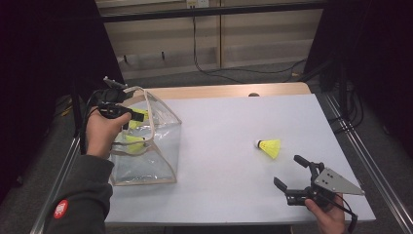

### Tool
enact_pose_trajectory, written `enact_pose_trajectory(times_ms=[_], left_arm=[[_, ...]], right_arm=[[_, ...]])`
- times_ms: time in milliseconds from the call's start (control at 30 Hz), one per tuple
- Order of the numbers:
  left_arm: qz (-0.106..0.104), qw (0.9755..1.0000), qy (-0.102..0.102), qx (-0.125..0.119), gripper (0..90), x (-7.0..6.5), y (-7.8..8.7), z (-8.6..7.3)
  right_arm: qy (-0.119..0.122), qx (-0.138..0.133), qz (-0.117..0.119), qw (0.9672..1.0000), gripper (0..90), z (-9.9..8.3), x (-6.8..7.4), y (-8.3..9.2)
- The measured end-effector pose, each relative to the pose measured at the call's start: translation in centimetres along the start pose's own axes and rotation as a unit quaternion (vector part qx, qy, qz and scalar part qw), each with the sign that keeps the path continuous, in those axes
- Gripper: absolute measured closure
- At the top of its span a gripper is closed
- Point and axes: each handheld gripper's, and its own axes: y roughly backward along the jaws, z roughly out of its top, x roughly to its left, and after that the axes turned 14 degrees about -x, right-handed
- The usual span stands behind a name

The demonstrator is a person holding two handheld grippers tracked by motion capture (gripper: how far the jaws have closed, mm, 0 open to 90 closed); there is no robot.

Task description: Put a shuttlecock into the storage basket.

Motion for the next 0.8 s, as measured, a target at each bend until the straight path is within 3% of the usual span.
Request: enact_pose_trajectory(times_ms=[300,800], left_arm=[[-0.003,1.0,0.002,-0.004,83.4,-0.1,-0.3,0.0],[-0.01,0.9998,-0.008,-0.012,75.8,-0.6,1.7,1.0]], right_arm=[[0.0,0.0,-0.001,1.0,3.0,0.0,0.0,0.0],[0.001,0.0,-0.002,1.0,3.0,0.0,0.0,0.0]])
